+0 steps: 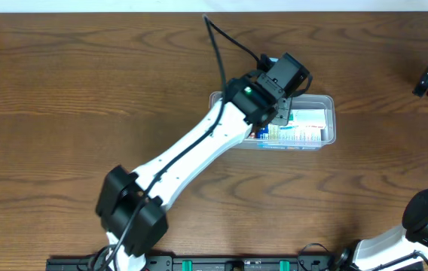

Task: Pack container
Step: 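Lift the tin with left gripper and carry it over the container, then lower the tin into the container between the red packet and boxes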

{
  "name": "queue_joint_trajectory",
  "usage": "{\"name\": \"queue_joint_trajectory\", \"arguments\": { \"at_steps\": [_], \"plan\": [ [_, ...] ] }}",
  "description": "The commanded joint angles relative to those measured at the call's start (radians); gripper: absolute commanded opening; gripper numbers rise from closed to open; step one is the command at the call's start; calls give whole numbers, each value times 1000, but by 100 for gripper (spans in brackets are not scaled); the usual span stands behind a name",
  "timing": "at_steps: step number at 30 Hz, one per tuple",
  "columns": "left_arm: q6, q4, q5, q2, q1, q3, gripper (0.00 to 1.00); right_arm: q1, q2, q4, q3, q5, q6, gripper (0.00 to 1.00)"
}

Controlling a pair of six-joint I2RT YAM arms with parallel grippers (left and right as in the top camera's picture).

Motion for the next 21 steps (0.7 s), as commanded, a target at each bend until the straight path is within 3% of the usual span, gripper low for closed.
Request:
{"name": "queue_joint_trajectory", "arguments": {
  "at_steps": [1, 12, 21],
  "plan": [
    [-79, 24, -1, 19, 3, 18, 52, -3, -16, 0, 13, -3, 12, 99],
    [-205, 37, -2, 117, 3, 18, 51, -3, -16, 0, 13, -3, 12, 99],
    [-205, 31, -26, 148, 3, 16, 51, -3, -16, 0, 13, -3, 12, 99]
  ]
}}
